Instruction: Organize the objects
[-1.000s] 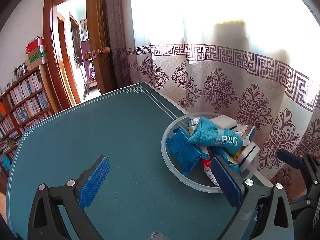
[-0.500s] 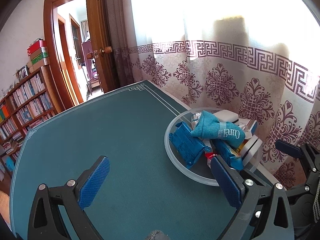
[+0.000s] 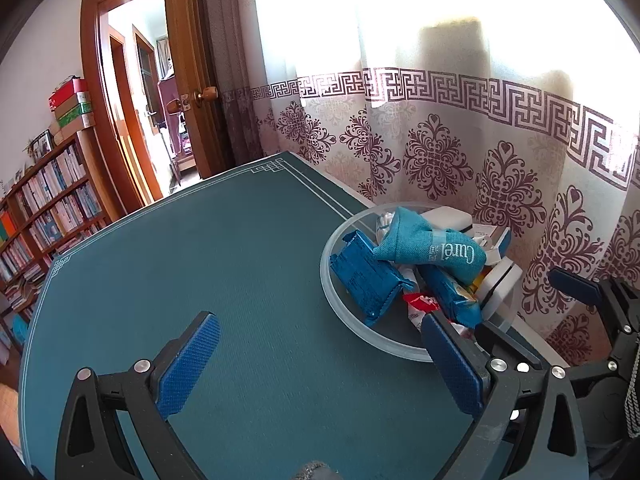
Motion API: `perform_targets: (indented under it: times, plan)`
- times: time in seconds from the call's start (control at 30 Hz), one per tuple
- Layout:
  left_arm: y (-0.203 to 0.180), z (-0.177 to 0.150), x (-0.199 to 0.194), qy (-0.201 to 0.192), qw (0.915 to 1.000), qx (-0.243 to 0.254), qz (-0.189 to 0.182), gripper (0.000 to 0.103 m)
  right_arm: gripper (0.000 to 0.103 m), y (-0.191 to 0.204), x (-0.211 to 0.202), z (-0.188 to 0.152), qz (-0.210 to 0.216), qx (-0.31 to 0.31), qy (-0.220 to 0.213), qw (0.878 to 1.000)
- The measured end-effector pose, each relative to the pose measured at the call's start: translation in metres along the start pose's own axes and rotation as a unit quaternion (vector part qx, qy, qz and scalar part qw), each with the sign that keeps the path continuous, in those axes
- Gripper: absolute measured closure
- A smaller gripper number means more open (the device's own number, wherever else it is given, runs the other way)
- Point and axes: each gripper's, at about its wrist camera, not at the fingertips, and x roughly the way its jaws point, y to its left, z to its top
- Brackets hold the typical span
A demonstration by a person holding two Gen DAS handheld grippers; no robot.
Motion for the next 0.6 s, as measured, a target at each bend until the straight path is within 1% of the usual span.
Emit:
perform_targets:
  times: [0.27, 0.6]
  plan:
    - [-0.0022, -0.0018, 0.001, 0.001, 1.0, 0.002, -0.002, 0.0, 0.006, 0.0002, 0.0042, -0.0023, 0.0, -0.001, 0.006, 1.0]
    - [-0.0067, -0.0032, 0.003, 0.005, 1.0, 0.006, -0.005, 0.0, 0.006, -0.0009, 0.0049, -0.0017, -0.002, 0.0, 0.004, 1.0]
